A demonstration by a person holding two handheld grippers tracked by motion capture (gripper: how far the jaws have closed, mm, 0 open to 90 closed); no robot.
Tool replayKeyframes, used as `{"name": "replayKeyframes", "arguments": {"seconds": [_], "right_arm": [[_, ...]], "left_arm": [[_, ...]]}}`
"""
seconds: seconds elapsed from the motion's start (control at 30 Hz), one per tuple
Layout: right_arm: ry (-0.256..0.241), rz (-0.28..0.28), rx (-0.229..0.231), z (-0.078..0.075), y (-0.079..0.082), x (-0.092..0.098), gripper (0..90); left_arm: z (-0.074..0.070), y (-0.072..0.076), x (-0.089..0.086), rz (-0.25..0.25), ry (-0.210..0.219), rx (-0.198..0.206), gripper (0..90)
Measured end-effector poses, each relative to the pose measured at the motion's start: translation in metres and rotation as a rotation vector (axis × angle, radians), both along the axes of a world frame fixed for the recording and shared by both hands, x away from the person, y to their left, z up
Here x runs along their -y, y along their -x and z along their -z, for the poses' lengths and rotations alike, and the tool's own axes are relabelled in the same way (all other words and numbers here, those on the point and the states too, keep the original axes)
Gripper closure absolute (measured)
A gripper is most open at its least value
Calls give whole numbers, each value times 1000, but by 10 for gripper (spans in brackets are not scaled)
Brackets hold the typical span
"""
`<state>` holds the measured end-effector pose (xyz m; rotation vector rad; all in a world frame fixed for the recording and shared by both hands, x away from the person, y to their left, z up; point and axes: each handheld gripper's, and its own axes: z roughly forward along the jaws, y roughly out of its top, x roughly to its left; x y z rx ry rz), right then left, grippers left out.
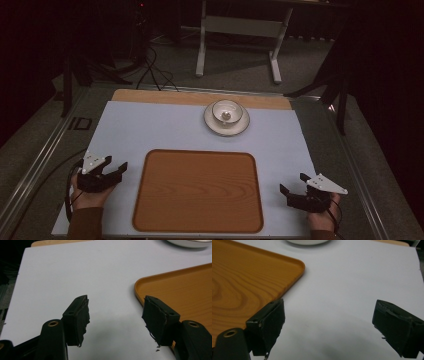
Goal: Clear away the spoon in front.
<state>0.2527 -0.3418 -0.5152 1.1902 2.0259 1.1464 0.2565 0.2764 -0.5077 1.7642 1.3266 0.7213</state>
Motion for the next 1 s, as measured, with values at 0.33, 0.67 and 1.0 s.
{"name": "replayKeyframes", "arguments": {"seconds": [0.33, 0.67, 1.0], "right_arm": [[11, 3, 23, -1, 0, -1, 109], [11, 6, 36, -1, 1, -2, 109], [28, -1, 47, 0, 1, -3, 108]], "left_arm": [[-1, -3, 4, 24, 7, -19, 380], [-26, -8, 25, 105, -9, 26, 383], [-53, -29, 59, 201, -55, 70, 382]]}}
